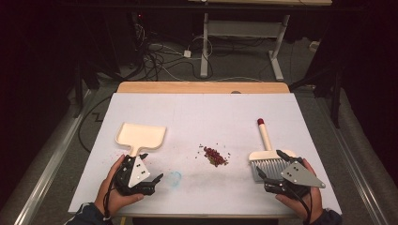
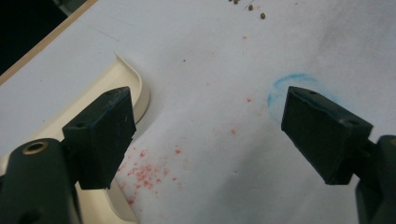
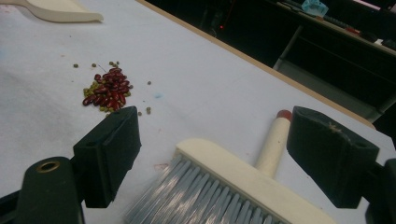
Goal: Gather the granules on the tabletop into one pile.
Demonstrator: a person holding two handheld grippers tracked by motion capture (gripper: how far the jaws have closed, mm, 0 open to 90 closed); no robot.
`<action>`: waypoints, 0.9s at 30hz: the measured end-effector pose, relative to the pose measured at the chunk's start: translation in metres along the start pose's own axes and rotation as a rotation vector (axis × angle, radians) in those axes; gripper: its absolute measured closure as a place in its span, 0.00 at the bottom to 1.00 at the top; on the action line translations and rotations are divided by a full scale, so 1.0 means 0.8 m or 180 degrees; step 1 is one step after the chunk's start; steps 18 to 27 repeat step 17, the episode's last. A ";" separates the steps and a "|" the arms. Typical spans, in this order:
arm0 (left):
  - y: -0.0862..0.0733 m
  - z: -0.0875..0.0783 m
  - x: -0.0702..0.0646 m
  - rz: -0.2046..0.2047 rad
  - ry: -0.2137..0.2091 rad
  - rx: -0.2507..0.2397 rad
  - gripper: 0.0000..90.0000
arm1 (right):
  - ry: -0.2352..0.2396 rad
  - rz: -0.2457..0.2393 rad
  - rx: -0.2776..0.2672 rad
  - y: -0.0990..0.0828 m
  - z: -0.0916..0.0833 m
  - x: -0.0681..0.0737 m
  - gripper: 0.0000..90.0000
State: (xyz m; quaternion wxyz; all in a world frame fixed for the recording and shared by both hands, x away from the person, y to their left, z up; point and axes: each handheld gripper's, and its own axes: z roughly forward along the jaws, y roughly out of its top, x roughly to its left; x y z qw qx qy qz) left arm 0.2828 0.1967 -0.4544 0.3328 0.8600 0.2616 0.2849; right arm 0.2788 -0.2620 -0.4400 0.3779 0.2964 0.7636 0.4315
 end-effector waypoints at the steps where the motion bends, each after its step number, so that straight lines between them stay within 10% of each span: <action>1: 0.000 0.000 0.000 -0.0006 0.0000 -0.0005 0.19 | -0.0001 -0.0004 0.0004 0.000 0.000 0.000 0.20; 27: 0.002 0.004 0.003 -0.0064 0.0047 -0.0008 0.19 | 0.0022 -0.0051 -0.0012 -0.001 0.002 0.000 0.20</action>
